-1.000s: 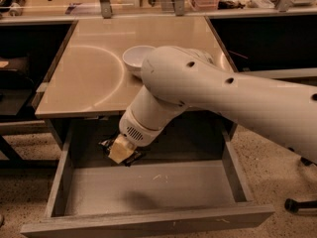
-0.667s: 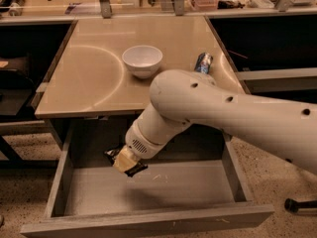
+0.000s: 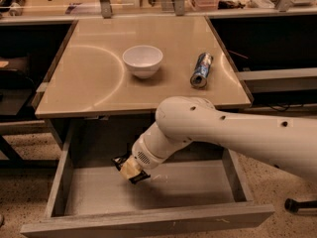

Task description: Place rxbar chocolate into top drawer

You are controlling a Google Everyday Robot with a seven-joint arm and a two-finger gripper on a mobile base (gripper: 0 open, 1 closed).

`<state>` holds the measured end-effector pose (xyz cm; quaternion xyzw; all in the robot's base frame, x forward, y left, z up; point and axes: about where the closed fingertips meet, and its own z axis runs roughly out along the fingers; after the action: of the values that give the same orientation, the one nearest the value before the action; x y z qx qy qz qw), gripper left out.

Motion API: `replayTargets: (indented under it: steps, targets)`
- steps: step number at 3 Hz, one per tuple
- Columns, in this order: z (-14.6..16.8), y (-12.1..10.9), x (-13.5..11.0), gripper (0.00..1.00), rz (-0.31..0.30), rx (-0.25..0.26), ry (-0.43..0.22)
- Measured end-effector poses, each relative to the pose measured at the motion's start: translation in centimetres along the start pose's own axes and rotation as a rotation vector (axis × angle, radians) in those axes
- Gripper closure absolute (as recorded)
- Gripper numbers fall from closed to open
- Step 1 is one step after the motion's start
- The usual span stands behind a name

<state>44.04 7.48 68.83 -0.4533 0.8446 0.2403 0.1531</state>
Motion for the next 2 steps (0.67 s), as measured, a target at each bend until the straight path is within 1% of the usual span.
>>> replayTargets:
  steps: [2]
  targets:
    - [3.8, -2.6, 1.3, 1.00, 0.045, 0.003, -0.009]
